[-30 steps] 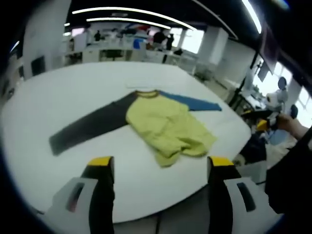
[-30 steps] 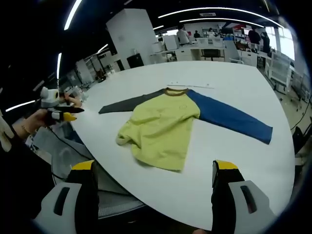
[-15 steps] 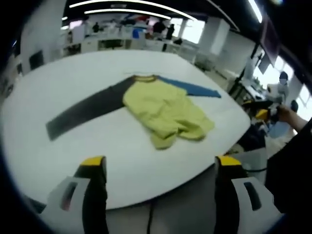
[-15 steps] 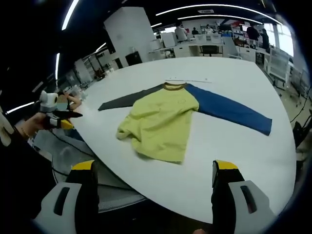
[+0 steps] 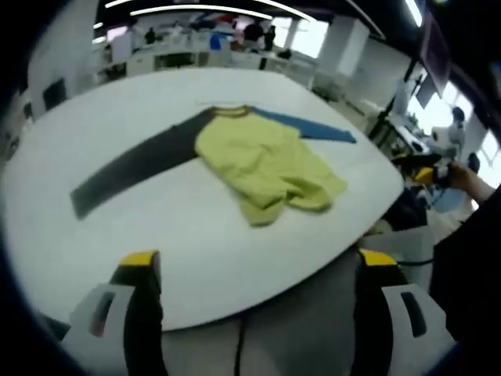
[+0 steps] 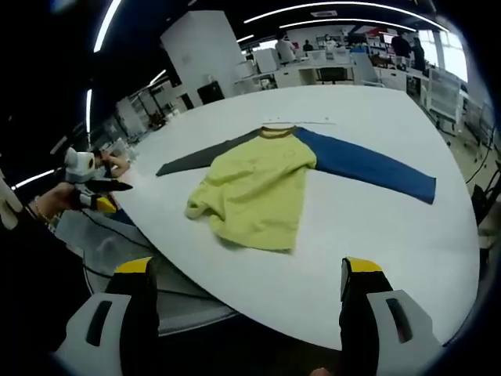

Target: Fold the garment on the visible template until the final outline fits inside the template.

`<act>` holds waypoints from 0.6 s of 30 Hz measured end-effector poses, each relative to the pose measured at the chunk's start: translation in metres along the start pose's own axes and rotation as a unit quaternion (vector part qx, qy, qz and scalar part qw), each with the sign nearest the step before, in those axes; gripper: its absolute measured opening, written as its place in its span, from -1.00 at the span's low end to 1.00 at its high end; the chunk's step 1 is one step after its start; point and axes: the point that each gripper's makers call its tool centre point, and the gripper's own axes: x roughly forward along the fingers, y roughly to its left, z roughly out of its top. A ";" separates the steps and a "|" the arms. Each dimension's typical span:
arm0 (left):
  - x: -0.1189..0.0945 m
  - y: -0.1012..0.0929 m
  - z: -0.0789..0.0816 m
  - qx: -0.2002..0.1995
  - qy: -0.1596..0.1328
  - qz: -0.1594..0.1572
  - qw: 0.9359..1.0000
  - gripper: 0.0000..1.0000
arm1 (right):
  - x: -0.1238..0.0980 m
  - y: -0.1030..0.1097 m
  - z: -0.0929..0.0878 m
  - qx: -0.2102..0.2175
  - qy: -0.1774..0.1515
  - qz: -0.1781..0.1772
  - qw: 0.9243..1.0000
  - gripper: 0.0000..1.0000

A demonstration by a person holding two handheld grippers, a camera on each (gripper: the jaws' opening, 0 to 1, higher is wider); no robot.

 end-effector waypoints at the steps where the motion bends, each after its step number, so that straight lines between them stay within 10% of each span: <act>1: 0.000 0.000 0.001 0.000 0.000 -0.001 1.000 0.99 | 0.000 0.000 0.000 0.001 0.000 0.000 1.000 0.95; 18: 0.011 -0.005 -0.005 -0.001 0.014 -0.019 1.000 0.92 | 0.006 0.000 -0.005 0.002 0.012 0.001 1.000 0.92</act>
